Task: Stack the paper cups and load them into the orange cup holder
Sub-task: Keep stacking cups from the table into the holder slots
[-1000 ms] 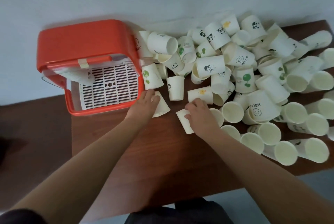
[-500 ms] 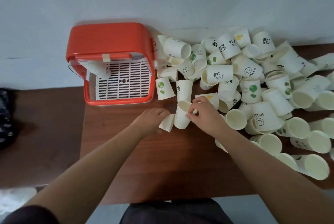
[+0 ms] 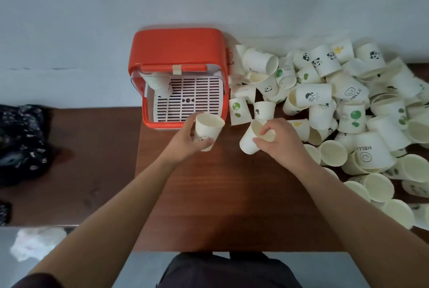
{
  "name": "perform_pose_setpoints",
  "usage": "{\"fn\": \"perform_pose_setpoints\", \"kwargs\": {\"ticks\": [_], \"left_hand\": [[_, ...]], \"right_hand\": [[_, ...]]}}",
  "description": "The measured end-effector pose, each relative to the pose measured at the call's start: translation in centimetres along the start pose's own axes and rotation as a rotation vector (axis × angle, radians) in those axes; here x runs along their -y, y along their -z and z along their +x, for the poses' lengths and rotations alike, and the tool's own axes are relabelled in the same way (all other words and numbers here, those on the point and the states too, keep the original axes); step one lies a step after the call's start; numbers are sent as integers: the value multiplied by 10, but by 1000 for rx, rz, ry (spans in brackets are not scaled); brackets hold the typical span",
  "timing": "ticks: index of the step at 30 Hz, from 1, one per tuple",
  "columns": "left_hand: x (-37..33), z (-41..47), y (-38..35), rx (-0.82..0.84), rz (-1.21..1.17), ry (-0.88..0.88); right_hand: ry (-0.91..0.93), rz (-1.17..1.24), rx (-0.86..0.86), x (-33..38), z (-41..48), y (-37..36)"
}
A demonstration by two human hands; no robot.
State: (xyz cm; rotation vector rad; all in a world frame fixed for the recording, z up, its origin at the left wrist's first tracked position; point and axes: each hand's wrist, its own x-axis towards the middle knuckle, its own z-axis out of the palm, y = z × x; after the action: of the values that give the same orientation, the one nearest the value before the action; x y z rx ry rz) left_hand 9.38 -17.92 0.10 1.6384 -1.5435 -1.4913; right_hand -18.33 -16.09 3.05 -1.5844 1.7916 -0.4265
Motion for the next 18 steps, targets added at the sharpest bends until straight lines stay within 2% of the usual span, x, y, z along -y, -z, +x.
{"fn": "perform_pose_setpoints", "kwargs": {"ticks": [6,11,18], "left_hand": [[2,6,73,-201,-177,-16],[15,30,92,-264,-119,31],[30,67,96,-180,18,-18]], "right_hand": [[18,142,-37,61,11,-20],[13,178,-35,92,20,-46],[-36,193,-77,112,39,-72]]}}
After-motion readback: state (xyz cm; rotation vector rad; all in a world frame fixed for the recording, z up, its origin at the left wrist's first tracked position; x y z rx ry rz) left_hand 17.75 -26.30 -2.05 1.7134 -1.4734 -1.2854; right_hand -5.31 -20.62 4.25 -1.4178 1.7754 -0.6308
